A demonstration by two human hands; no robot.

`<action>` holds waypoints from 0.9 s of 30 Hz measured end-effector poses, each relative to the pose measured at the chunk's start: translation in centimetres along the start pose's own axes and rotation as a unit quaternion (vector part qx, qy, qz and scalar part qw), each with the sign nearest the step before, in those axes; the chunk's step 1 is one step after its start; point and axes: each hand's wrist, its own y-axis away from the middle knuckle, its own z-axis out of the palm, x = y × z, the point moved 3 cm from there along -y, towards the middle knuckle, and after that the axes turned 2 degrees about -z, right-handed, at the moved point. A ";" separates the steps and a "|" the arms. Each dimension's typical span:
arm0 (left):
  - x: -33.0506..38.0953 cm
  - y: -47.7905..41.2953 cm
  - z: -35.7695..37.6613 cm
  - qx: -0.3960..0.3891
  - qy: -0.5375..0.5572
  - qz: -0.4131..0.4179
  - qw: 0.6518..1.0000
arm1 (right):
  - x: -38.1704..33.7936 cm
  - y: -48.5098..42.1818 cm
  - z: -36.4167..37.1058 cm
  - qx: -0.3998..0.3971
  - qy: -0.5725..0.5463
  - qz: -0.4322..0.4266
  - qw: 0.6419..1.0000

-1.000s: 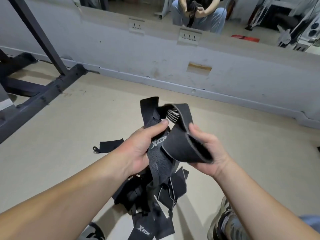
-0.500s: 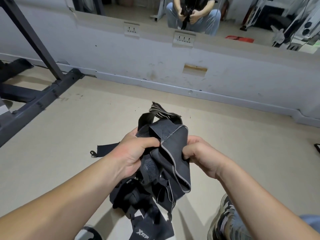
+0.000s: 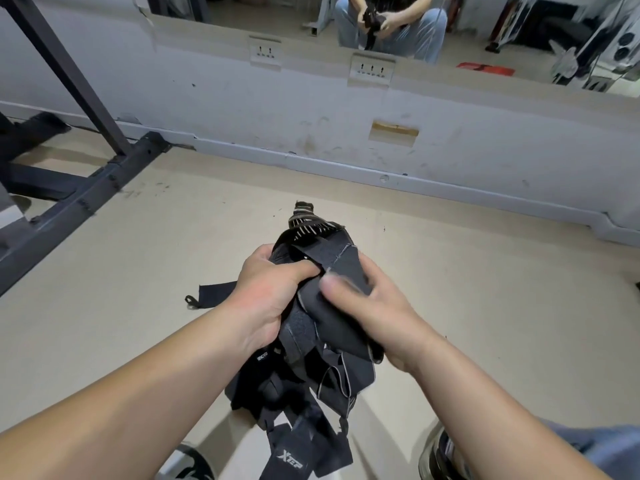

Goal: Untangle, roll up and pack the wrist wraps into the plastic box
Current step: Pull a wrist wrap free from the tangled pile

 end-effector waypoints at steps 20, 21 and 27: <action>-3.5 -3.0 -1.5 0.024 -0.439 0.050 0.897 | 4.5 -0.1 -6.5 0.032 -0.193 0.165 0.967; -3.8 -3.6 -1.6 0.015 -0.488 0.047 0.871 | 5.2 0.3 -6.9 0.036 -0.133 0.180 0.974; -3.1 -6.1 -2.5 0.070 -0.763 0.134 0.628 | 8.1 2.5 -11.7 0.144 0.034 0.150 0.978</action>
